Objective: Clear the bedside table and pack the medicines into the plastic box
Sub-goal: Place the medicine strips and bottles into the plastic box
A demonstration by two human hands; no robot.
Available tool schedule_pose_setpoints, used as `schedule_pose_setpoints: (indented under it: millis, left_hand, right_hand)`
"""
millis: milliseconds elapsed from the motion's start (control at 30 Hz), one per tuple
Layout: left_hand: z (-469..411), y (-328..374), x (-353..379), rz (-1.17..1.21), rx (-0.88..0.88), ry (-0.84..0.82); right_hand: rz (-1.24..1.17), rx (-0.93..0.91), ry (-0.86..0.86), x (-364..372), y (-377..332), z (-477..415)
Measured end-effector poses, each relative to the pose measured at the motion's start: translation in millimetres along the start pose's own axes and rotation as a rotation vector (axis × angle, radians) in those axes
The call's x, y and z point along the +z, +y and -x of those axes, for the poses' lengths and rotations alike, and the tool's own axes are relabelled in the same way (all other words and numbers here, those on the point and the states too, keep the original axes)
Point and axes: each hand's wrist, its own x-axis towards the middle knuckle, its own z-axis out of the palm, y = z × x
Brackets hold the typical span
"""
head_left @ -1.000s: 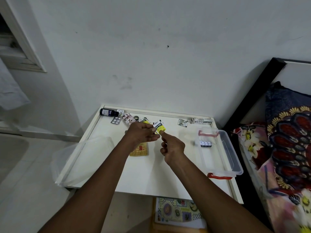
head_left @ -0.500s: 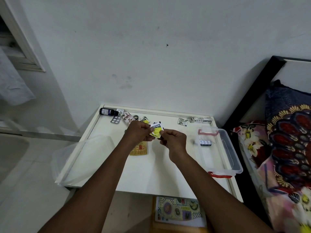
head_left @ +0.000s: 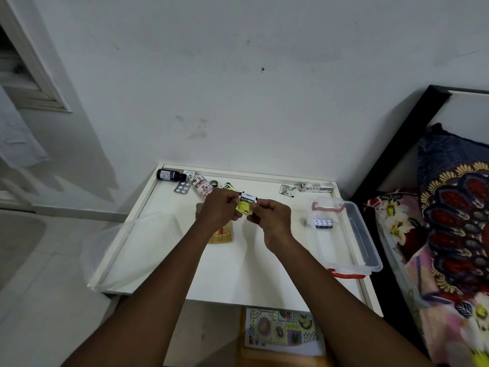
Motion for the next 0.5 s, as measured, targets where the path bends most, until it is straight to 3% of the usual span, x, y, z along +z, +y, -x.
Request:
schedule_pose_setpoints:
  millis: [233,500]
  left_hand:
    - [1.9,5.9,0.8,0.186,-0.118,-0.065]
    - [2.6,0.3,-7.6,0.327,-0.204,-0.106]
  right_hand:
    - [0.013,-0.053,0.050,-4.2,-0.5,-5.2]
    - [0.060,-0.117,-0.024,-4.9,4.8,-8.1]
